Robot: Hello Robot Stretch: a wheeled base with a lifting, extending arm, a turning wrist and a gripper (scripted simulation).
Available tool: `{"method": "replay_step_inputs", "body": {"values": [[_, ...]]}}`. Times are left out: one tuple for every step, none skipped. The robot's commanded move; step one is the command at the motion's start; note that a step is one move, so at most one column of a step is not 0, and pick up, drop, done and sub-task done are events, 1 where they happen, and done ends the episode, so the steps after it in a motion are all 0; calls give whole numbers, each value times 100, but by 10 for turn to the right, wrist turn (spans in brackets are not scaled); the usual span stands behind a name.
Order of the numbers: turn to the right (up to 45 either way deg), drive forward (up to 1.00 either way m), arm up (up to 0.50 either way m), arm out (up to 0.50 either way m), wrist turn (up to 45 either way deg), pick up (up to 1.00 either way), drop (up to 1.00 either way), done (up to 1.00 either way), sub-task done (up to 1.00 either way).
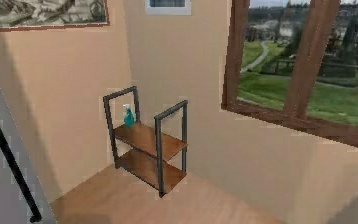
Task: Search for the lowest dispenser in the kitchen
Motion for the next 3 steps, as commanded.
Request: {"method": "replay_step_inputs", "body": {"values": [[0, 95, 0, 0, 0, 0, 0, 0, 0], [-270, 0, 0, 0, 0, 0, 0, 0, 0], [0, 0, 0, 0, 0, 0, 0, 100, 0]]}}
